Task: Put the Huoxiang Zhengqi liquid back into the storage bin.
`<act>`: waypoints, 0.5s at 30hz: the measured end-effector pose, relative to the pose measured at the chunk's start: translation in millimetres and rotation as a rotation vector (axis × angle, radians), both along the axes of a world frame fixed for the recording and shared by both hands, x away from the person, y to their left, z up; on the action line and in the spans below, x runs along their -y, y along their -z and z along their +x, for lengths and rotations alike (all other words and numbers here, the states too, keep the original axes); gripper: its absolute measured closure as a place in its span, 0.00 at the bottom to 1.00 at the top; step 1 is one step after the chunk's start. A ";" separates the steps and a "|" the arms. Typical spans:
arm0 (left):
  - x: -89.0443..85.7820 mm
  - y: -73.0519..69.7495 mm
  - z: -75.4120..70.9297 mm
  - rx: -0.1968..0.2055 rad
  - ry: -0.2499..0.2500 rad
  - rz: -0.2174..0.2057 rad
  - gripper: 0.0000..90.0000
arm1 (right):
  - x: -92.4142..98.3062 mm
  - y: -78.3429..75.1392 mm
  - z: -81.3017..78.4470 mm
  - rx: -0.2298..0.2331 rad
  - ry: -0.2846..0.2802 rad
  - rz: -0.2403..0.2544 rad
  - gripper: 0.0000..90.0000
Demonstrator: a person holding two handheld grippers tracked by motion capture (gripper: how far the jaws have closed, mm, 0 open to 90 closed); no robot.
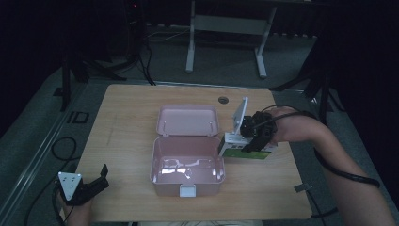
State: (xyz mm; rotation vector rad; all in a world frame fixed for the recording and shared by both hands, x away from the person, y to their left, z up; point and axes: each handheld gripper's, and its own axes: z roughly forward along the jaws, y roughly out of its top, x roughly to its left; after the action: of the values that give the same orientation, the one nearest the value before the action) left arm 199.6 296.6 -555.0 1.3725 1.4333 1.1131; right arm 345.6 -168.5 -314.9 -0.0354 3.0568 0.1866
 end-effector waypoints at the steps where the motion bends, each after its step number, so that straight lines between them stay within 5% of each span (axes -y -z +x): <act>1: 0.0 0.0 -0.1 0.000 0.000 0.000 0.00 | -3.8 -1.0 0.0 0.001 -0.003 -0.004 0.69; 15: -0.7 -0.3 -0.5 0.000 0.004 -0.002 0.00 | -61.3 1.0 -3.0 -0.013 -0.064 0.003 0.69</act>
State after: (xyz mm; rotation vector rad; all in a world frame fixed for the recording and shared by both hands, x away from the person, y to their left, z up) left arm 199.1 297.4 -554.8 1.3731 1.4306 1.1088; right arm 342.5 -107.2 -315.9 -0.1324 3.0709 0.1965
